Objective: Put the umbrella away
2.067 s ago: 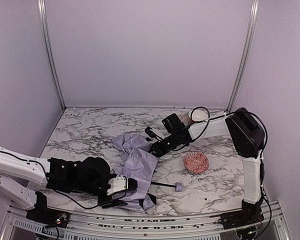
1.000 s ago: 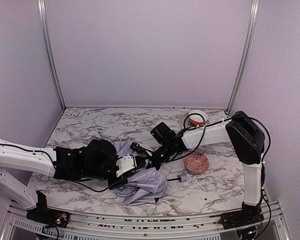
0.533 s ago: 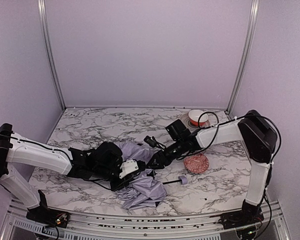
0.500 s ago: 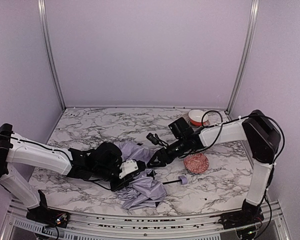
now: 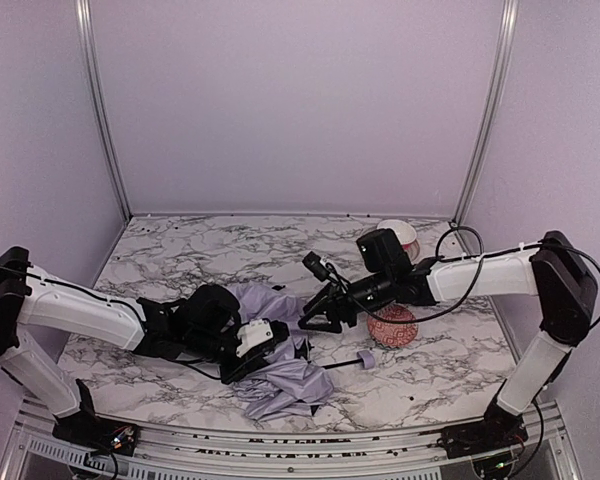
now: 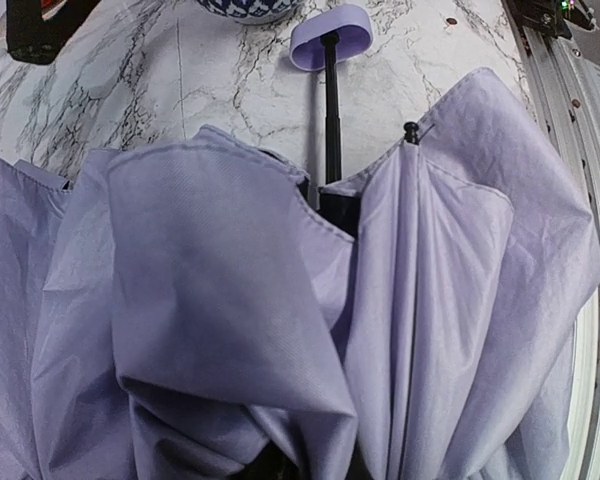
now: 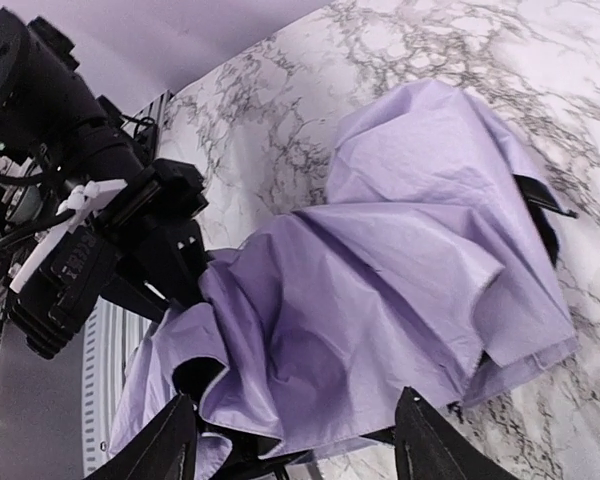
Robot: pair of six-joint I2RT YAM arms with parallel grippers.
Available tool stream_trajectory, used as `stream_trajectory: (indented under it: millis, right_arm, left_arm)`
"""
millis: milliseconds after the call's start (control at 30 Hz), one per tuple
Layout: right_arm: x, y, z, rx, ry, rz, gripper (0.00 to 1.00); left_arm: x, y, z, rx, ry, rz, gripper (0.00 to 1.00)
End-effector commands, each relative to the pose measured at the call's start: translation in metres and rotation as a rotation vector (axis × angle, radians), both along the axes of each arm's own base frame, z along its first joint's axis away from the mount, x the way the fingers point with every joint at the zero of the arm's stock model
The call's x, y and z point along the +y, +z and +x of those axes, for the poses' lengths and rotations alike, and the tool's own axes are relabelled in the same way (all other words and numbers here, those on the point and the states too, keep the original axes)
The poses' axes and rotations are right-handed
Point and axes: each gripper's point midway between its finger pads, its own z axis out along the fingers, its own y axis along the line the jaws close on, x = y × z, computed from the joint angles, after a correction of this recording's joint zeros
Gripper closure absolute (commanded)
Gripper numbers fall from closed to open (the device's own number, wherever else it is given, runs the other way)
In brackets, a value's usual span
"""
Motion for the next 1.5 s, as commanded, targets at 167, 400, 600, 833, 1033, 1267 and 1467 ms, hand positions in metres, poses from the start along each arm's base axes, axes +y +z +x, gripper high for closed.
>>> stream_trajectory:
  millis: [167, 400, 600, 833, 1033, 1267, 1467]
  right_arm:
    - [0.025, -0.014, -0.045, -0.058, 0.150, -0.005, 0.33]
    - [0.002, -0.001, -0.027, -0.063, 0.047, -0.045, 0.35]
    - [-0.009, 0.021, -0.007, -0.130, -0.025, -0.081, 0.37]
    - [0.024, 0.026, -0.051, -0.242, 0.146, -0.045, 0.33]
    - [0.030, -0.005, -0.033, -0.233, 0.083, -0.138, 0.35]
    - [0.022, -0.077, -0.039, -0.113, 0.076, -0.263, 0.40]
    - [0.023, -0.048, -0.037, -0.187, 0.112, -0.241, 0.38]
  left_arm:
    - [0.009, 0.002, 0.012, -0.021, 0.085, 0.005, 0.64]
    - [0.012, 0.056, 0.022, -0.104, 0.144, -0.091, 0.33]
    - [0.016, 0.082, 0.014, -0.130, 0.118, -0.165, 0.27]
    - [0.023, 0.044, 0.029, -0.122, 0.196, -0.033, 0.27]
    - [0.011, 0.024, 0.048, -0.056, 0.259, -0.013, 0.32]
    - [0.017, 0.073, 0.058, -0.029, 0.266, -0.261, 0.25]
    - [0.064, 0.093, 0.120, -0.014, 0.574, -0.328, 0.14]
